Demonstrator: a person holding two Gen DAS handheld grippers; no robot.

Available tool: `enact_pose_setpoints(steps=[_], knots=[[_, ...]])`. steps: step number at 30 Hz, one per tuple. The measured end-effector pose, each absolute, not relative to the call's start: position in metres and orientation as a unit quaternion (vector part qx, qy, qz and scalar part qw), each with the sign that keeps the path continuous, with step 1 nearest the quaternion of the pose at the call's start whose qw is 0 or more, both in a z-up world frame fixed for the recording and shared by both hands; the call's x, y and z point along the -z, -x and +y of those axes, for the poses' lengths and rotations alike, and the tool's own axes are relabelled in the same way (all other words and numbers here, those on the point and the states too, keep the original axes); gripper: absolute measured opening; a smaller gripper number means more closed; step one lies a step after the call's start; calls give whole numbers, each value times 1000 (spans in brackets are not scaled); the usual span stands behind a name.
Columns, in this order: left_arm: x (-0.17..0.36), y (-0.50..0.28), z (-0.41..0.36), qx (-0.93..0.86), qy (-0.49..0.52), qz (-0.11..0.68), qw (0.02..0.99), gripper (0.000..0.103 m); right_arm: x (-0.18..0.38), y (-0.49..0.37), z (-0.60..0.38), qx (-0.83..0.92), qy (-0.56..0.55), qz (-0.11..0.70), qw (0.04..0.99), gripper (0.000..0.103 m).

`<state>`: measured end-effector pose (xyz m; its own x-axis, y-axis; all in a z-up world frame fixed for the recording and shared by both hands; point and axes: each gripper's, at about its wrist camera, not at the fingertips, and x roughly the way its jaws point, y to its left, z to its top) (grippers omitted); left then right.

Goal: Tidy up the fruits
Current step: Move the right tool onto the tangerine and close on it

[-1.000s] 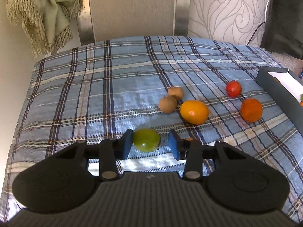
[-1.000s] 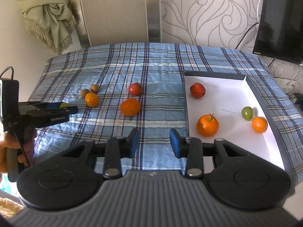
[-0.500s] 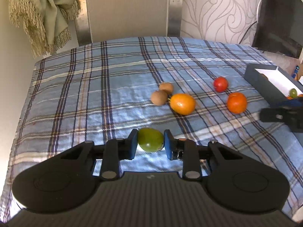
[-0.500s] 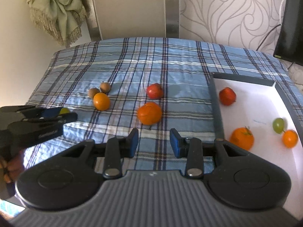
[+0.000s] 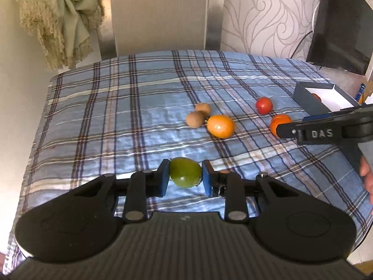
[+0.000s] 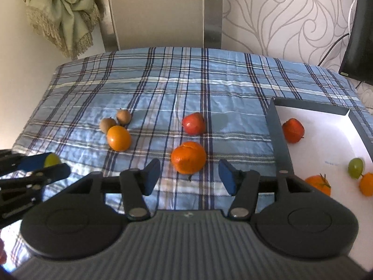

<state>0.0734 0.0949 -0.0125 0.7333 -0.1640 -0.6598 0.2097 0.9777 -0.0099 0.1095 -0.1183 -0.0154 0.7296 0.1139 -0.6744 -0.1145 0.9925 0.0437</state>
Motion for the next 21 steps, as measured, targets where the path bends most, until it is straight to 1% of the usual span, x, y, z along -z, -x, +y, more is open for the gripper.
enact_pose_setpoints(steps=[5,7,8,9,10,15,21], knots=[[13,-69,101,92,-36,354,930,34,24,-121,-114,-59,-3,366,929,56],[13,-68,102,90,-36,354,930,34,26,-124,-114,-61,-2,367,928,46],[13,-68,102,89,-36,354,930,34,26,-124,-114,-62,-4,368,928,45],[14,-68,102,88,-36,354,930,34,27,-124,-115,-61,-4,367,928,41],[14,-68,102,88,-35,355,930,34,27,-123,-115,-61,-5,366,929,40],[16,-69,99,92,-36,355,930,34,21,-113,-121,-68,-22,367,928,39],[15,-71,94,99,-37,355,929,34,0,-82,-124,-91,-18,342,935,39]])
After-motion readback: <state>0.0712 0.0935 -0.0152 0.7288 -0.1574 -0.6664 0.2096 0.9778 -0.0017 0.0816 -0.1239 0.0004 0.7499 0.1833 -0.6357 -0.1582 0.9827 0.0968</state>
